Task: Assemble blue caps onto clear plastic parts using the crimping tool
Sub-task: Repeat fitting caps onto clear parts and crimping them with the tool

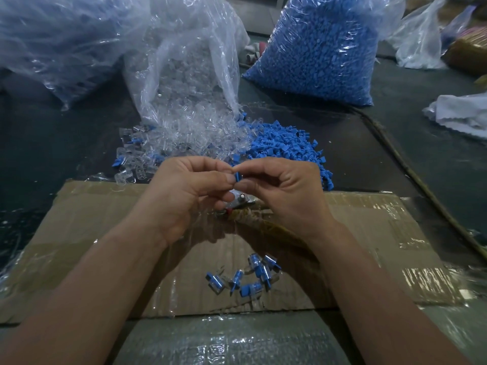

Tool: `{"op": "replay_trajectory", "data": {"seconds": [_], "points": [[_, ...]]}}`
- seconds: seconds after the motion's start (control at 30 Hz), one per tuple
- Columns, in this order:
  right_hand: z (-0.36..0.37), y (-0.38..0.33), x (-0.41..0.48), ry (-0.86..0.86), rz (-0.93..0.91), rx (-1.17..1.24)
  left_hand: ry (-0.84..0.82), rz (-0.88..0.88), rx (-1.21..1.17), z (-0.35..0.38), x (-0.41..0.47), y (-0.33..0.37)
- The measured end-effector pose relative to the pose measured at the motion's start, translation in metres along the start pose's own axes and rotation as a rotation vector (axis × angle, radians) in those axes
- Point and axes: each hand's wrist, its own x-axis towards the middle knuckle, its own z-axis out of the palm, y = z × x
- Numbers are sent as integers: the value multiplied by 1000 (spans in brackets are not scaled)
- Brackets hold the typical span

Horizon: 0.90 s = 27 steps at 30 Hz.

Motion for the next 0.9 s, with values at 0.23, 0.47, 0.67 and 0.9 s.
{"op": "replay_trajectory", "data": {"seconds": [0.23, 0.47, 0.67, 0.9], "points": [[-2, 3, 0, 45, -57, -25, -45, -3, -67, -2, 1, 0], [-2, 3, 0, -6, -57, -107, -36, -5, 0, -2, 1, -1], [-22, 2, 5, -183, 326, -306, 11, 21, -59, -2, 4, -4], [-37, 4, 5, -555, 515, -593, 44, 53, -50, -6, 7, -5]]}}
